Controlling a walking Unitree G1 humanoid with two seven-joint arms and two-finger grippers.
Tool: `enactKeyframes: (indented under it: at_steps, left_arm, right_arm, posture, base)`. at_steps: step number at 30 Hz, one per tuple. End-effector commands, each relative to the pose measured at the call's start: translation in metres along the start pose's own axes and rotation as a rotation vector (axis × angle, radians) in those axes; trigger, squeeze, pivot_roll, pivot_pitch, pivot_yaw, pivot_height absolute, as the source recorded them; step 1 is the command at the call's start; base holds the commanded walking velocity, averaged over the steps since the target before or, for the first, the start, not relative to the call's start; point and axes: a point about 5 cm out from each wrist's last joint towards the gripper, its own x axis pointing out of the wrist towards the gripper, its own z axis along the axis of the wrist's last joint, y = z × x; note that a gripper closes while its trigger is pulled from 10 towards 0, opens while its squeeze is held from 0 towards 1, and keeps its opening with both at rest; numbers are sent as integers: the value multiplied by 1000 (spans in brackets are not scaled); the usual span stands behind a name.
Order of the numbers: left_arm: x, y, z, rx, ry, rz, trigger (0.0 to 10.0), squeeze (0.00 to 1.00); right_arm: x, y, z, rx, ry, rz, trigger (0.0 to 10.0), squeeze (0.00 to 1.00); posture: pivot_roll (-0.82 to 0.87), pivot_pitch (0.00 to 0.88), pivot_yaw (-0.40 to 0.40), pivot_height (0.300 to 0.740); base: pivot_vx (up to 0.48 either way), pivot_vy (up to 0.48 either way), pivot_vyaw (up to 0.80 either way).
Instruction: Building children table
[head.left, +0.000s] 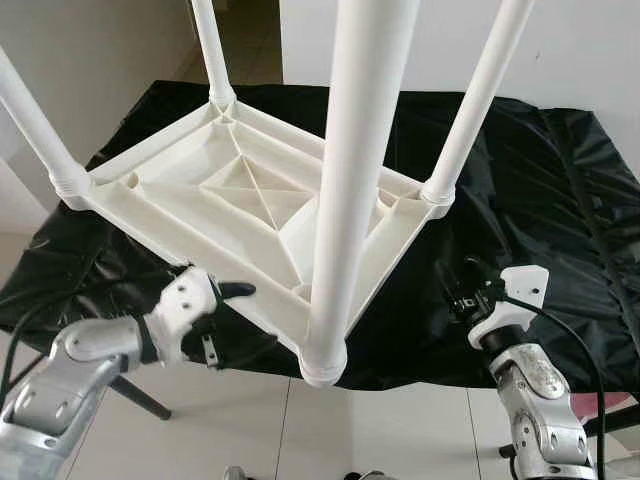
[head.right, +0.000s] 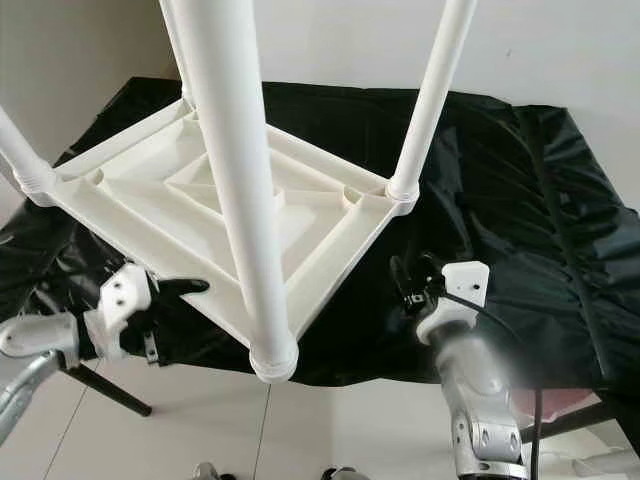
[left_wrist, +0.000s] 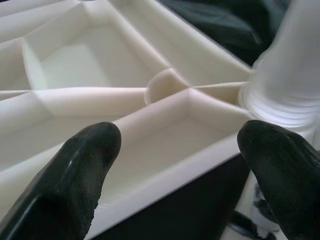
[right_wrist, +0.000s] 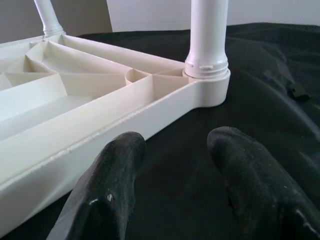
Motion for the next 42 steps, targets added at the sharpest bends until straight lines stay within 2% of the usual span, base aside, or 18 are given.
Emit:
enactKeyframes:
  at_steps: [1,10,13,20,25,26,28,29,31,32,37,42]
  left_arm:
    - [1,-9,-8,-8,23,-166,10000,0]
    - [13,-10,-16,8,48,-231,10000,0]
    - [13,-10,-16,8,48,-231,10000,0]
    - [18,-3,-25,36,98,-272,10000,0]
    - [27,-4,-29,51,99,-286,10000,0]
    - [34,-3,-28,62,83,-275,10000,0]
    - [34,-3,-28,62,83,-275,10000,0]
    - [41,-1,-27,57,63,-246,10000,0]
    - [41,-1,-27,57,63,-246,10000,0]
    - [48,2,-25,68,40,-216,10000,0]
    - [62,11,-21,45,-15,-148,10000,0]
    - [69,16,-16,37,-47,-129,10000,0]
  right_arm:
    - [-3,2,0,10,6,11,10000,0]
    - [-6,3,0,9,20,27,10000,0]
    - [-6,3,0,9,20,27,10000,0]
    - [-6,2,3,2,17,16,10000,0]
    - [-5,2,4,-1,17,15,10000,0]
    - [-6,1,4,0,17,10,10000,0]
    - [-6,1,4,0,17,10,10000,0]
    - [-7,2,4,3,19,7,10000,0]
    - [-7,2,4,3,19,7,10000,0]
    - [-8,4,3,9,21,13,10000,0]
    - [-11,8,5,23,13,45,10000,0]
    - [-13,10,8,28,4,80,10000,0]
  posture:
    - [-32,139,50,740]
    - [-42,156,59,740]
    - [-42,156,59,740]
    - [-58,155,66,740]
    - [-62,166,72,740]
    - [-62,162,72,740]
    - [-62,162,72,740]
    - [-64,166,72,740]
    - [-64,166,72,740]
    - [-68,167,75,740]
    - [-70,176,85,740]
    - [-66,182,89,740]
  base:
    - [0,0,0]
    - [0,0,0]
    - [0,0,0]
    - [0,0,0]
    - [0,0,0]
    - [0,0,0]
    - [0,0,0]
    - [0,0,0]
    - [0,0,0]
    - [0,0,0]
    - [0,0,0]
    - [0,0,0]
